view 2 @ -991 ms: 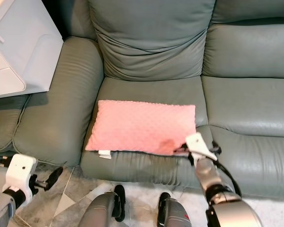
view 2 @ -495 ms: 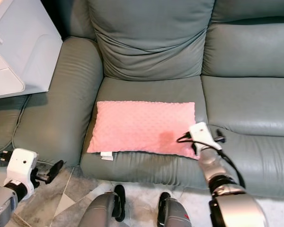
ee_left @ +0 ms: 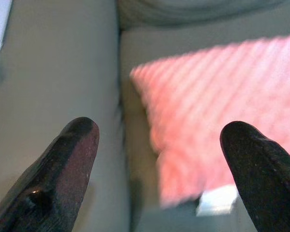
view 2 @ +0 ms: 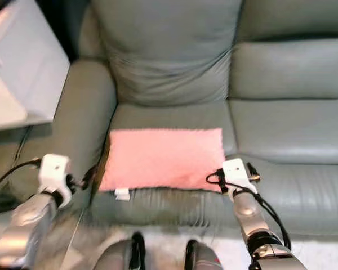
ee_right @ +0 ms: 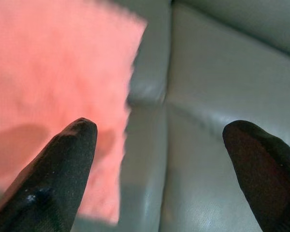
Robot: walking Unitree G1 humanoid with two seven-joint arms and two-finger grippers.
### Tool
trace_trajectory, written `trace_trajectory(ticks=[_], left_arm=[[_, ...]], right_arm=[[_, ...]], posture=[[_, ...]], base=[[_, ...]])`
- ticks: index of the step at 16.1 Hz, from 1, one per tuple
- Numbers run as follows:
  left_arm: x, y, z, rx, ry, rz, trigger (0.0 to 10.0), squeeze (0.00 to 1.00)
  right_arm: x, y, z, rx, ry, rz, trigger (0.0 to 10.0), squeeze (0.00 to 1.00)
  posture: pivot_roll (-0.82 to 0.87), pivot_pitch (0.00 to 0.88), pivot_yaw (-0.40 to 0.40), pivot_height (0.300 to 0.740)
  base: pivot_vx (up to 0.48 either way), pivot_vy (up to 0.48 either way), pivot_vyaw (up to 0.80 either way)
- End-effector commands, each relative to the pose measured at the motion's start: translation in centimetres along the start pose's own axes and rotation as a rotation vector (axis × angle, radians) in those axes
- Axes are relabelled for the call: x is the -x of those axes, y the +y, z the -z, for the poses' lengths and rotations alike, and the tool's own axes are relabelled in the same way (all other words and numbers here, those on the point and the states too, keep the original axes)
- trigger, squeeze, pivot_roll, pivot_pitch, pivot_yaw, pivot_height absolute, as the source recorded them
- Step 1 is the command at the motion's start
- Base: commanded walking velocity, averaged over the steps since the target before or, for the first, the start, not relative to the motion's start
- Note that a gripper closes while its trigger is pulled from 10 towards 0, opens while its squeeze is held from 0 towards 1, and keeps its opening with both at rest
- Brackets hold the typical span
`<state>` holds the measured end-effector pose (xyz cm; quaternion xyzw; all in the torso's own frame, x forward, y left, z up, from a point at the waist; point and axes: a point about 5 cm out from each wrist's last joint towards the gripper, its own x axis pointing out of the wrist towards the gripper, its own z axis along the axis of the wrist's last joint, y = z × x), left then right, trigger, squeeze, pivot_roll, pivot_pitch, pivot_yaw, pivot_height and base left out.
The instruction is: Move the pillow to the sofa
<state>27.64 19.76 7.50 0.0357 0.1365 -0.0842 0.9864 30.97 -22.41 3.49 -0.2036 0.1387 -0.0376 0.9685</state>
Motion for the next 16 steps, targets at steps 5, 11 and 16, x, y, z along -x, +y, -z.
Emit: trace_trajectory(ticks=[5, 11, 16], left_arm=[[-2.5, -1.4, -0.8, 0.097, -0.075, 0.038, 10.0, 0.0], [-5.0, -4.7, -3.2, 0.101, -0.151, 0.175, 10.0, 0.0], [-3.6, -3.7, -2.6, -0.023, -0.156, 0.174, 10.0, 0.0]], right_arm=[[0.5, 1.7, -5.0, -0.165, -0.226, -0.121, 10.0, 0.0], [1.5, 2.0, -9.5, -0.255, -0.268, -0.238, 10.0, 0.0], [3.7, 3.4, -8.4, -0.29, -0.211, -0.26, 10.0, 0.0]], posture=[[-0.1, 0.0, 0.07, 0.74], [-0.15, 0.0, 0.08, 0.74], [-0.13, 0.0, 0.086, 0.74]], base=[[0.0, 0.0, 0.0], [0.0, 0.0, 0.0], [0.0, 0.0, 0.0]])
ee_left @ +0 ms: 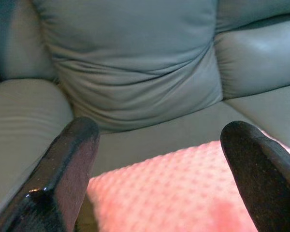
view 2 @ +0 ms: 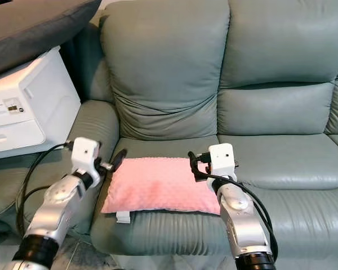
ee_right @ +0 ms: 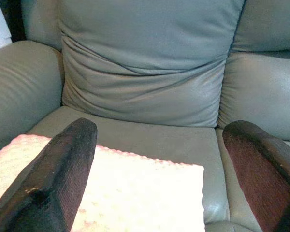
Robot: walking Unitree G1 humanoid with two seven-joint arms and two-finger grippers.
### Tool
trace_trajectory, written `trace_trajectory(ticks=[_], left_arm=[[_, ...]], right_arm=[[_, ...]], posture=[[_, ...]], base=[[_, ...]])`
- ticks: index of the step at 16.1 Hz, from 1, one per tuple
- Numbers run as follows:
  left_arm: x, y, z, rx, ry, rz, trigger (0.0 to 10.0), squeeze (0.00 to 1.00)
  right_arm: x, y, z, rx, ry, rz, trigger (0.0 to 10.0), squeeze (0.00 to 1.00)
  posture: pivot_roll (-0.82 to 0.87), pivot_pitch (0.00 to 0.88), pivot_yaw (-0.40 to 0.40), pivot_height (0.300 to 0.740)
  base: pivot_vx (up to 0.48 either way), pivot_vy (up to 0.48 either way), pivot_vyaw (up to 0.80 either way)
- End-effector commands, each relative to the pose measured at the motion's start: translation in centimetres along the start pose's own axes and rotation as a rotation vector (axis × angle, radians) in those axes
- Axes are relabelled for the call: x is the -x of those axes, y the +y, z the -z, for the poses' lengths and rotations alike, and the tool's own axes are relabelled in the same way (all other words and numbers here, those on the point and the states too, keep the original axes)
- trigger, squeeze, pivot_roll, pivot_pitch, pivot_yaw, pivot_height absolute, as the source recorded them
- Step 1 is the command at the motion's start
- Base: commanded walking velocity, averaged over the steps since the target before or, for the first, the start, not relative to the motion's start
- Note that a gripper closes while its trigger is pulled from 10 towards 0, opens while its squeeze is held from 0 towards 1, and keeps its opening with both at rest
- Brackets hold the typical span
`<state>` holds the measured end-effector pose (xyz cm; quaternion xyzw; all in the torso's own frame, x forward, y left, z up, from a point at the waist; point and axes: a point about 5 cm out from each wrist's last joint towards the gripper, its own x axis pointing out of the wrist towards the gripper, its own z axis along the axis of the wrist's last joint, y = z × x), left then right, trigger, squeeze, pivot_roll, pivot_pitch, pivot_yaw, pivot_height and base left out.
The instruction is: Move the pillow to the sofa
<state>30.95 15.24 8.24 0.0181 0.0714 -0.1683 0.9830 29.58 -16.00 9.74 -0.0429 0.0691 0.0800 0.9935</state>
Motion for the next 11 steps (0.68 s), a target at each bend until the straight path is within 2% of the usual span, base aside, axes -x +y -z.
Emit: trace_trajectory(ticks=[1, 2, 3, 5, 6, 7, 8, 11], left_arm=[[0.8, 1.3, 0.0, -0.015, -0.014, -0.072, 10.0, 0.0], [1.4, 1.8, 0.4, 0.005, -0.008, -0.12, 10.0, 0.0], [2.3, 2.1, 1.0, 0.021, -0.008, -0.175, 10.0, 0.0], [3.3, 2.3, 1.3, 0.048, -0.033, -0.228, 10.0, 0.0], [3.5, 2.1, 1.4, 0.065, -0.037, -0.228, 10.0, 0.0], [3.6, 1.6, 1.3, 0.031, -0.052, -0.208, 10.0, 0.0], [3.7, 1.5, 1.5, 0.003, -0.045, -0.193, 10.0, 0.0], [3.7, 2.0, 1.5, 0.007, -0.037, -0.23, 10.0, 0.0]], right_arm=[[0.4, -0.1, -1.1, -0.013, -0.039, 0.062, 10.0, 0.0], [0.6, -0.7, -1.1, -0.053, -0.04, 0.143, 10.0, 0.0], [1.2, -1.7, -1.7, -0.007, -0.082, 0.201, 10.0, 0.0], [1.9, -2.7, -2.0, -0.031, -0.095, 0.235, 10.0, 0.0], [2.2, -3.1, -2.0, -0.006, -0.093, 0.252, 10.0, 0.0], [2.7, -3.4, -1.9, -0.04, -0.08, 0.253, 10.0, 0.0], [3.4, -2.8, -1.5, 0.008, -0.049, 0.194, 10.0, 0.0], [4.0, -2.0, -1.2, -0.005, -0.033, 0.137, 10.0, 0.0]], posture=[[-0.12, 0.0, 0.089, 0.74], [-0.13, 0.0, 0.087, 0.74], [-0.13, 0.0, 0.083, 0.74], [-0.13, 0.0, 0.077, 0.74], [-0.14, 0.0, 0.071, 0.74], [-0.13, 0.0, 0.06, 0.74], [-0.14, 0.0, 0.055, 0.74], [-0.14, 0.0, 0.055, 0.74]], base=[[0.0, 0.0, 0.0], [0.0, 0.0, 0.0], [0.0, 0.0, 0.0], [0.0, 0.0, 0.0], [0.0, 0.0, 0.0], [0.0, 0.0, 0.0], [0.0, 0.0, 0.0], [0.0, 0.0, 0.0]])
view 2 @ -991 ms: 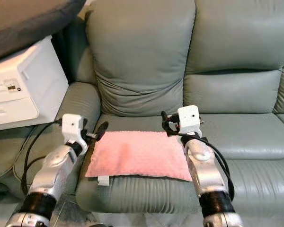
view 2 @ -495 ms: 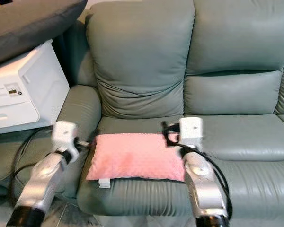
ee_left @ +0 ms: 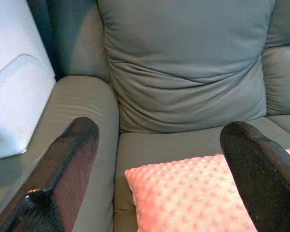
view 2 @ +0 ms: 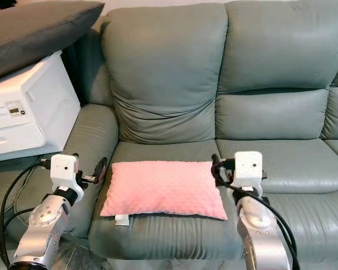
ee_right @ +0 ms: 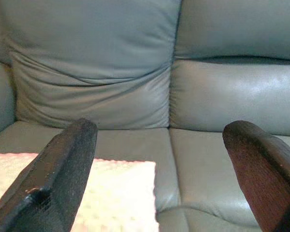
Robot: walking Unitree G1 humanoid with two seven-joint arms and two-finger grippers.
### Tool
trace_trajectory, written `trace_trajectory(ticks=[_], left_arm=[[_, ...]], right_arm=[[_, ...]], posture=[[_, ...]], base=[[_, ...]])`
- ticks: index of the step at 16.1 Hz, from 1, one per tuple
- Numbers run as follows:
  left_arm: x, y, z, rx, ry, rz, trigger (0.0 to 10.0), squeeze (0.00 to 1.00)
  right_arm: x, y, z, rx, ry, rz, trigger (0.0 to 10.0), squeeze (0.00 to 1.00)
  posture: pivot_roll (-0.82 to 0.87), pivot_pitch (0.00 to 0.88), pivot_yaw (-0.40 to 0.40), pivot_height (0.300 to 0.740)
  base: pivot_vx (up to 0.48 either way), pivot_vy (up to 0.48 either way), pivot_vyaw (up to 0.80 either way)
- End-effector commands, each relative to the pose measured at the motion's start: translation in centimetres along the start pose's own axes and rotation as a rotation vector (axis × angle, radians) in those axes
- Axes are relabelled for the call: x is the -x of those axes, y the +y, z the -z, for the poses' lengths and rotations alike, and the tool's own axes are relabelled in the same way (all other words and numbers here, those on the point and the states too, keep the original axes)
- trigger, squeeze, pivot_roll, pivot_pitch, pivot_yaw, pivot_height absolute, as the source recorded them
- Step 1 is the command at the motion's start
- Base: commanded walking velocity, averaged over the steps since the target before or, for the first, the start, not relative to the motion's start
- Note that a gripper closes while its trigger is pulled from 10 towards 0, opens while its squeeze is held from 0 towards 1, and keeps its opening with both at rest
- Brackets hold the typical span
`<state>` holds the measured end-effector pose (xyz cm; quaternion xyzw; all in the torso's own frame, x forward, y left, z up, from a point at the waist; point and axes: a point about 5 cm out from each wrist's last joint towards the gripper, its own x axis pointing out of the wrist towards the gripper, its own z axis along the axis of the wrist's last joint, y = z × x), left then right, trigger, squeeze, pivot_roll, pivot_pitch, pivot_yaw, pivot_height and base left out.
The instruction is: Move the pillow to the sofa
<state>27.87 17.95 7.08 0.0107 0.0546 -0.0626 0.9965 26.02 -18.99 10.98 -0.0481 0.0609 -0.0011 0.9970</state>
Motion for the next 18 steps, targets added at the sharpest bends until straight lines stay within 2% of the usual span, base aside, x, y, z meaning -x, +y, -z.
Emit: trace_trajectory(ticks=[1, 5, 11, 14, 15, 18], left_arm=[[-0.21, 0.46, -0.4, -0.01, -0.01, -0.024, 10.0, 0.0], [-0.67, -0.17, -0.76, 0.003, -0.02, -0.031, 10.0, 0.0], [-0.78, 0.16, -0.53, -0.007, 0.021, -0.053, 10.0, 0.0], [-0.84, 0.05, -0.66, -0.048, 0.033, -0.046, 10.0, 0.0], [-0.78, 0.04, -0.42, 0.002, 0.045, -0.027, 10.0, 0.0], [-0.67, 0.47, -0.29, 0.011, 0.057, -0.058, 10.0, 0.0]], right_arm=[[0.03, 0.66, -0.9, -0.013, -0.03, -0.034, 10.0, 0.0], [-0.23, 0.98, -1.54, 0.0, -0.038, -0.061, 10.0, 0.0], [-0.23, 0.94, -1.75, 0.01, -0.033, -0.064, 10.0, 0.0], [-0.11, 1.03, -1.66, 0.005, -0.026, -0.06, 10.0, 0.0], [-0.09, 0.98, -1.61, 0.001, -0.023, -0.057, 10.0, 0.0], [-0.12, 0.87, -1.66, -0.005, -0.019, -0.053, 10.0, 0.0]], posture=[[-0.15, 0.0, 0.054, 0.74], [-0.16, 0.0, 0.057, 0.74], [-0.16, 0.0, 0.069, 0.74], [-0.16, 0.0, 0.073, 0.74], [-0.16, 0.0, 0.072, 0.74], [-0.16, 0.0, 0.072, 0.74]], base=[[0.0, 0.0, 0.0], [0.0, 0.0, 0.7], [0.0, 0.0, 0.8], [0.0, 0.0, 0.8], [0.0, 0.0, 0.8], [0.0, 0.0, 0.8]])
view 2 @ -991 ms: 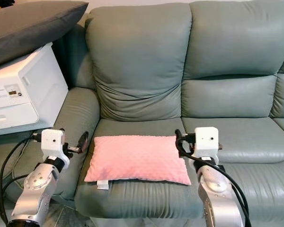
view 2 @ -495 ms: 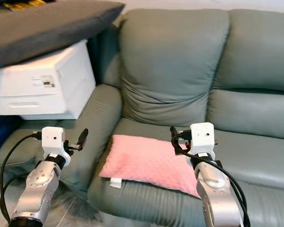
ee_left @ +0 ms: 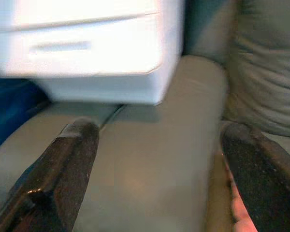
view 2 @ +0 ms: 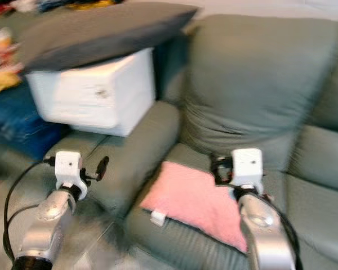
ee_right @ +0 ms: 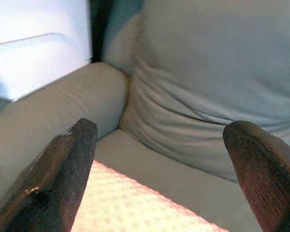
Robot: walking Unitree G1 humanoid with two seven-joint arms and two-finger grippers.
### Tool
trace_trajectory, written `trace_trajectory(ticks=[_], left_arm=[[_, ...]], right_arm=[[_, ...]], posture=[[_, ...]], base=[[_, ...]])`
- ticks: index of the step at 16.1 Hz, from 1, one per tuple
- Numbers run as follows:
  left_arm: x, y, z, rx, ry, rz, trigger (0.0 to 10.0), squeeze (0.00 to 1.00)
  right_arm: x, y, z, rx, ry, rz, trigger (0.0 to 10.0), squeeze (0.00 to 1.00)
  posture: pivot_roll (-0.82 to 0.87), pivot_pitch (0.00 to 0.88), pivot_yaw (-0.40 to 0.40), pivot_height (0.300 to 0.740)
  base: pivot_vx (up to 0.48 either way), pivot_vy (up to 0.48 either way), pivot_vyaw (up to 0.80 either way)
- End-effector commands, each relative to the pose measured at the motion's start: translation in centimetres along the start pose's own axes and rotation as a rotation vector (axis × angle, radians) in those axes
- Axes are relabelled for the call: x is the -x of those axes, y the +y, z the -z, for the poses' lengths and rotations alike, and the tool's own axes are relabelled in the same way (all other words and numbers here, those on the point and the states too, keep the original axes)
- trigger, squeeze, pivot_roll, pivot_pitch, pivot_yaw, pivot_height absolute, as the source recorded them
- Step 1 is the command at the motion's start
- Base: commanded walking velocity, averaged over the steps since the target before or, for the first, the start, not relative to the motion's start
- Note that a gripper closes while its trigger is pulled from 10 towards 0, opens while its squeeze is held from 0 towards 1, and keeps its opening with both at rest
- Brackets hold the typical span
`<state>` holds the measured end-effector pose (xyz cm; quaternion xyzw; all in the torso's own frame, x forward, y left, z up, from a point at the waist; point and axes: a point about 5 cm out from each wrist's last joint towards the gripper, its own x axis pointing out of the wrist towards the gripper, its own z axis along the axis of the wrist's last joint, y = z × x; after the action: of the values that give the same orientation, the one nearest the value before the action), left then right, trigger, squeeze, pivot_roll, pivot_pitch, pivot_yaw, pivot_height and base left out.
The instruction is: Move the pillow to the sofa
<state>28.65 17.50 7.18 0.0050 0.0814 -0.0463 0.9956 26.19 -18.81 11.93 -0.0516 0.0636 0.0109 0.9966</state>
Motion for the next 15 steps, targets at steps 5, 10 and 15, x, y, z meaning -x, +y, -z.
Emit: trace_trajectory(ticks=[5, 10, 15], left_arm=[[0.25, 1.1, -0.04, -0.004, 0.014, -0.045, 10.0, 0.0], [0.34, 0.84, 0.13, 0.014, 0.027, -0.033, 10.0, 0.0], [0.13, 0.72, -0.16, 0.018, 0.019, -0.017, 10.0, 0.0]], right_arm=[[-0.12, 1.02, -0.68, -0.019, -0.018, -0.036, 10.0, 0.0], [-0.31, 1.05, -0.72, -0.015, -0.019, -0.045, 10.0, 0.0], [-0.44, 1.2, -0.87, -0.008, -0.027, -0.058, 10.0, 0.0]], posture=[[-0.16, 0.0, 0.075, 0.74], [-0.15, 0.0, 0.07, 0.74], [-0.15, 0.0, 0.071, 0.74]], base=[[0.0, 0.0, 0.8], [0.0, 0.0, 0.8], [0.0, 0.0, 0.8]])
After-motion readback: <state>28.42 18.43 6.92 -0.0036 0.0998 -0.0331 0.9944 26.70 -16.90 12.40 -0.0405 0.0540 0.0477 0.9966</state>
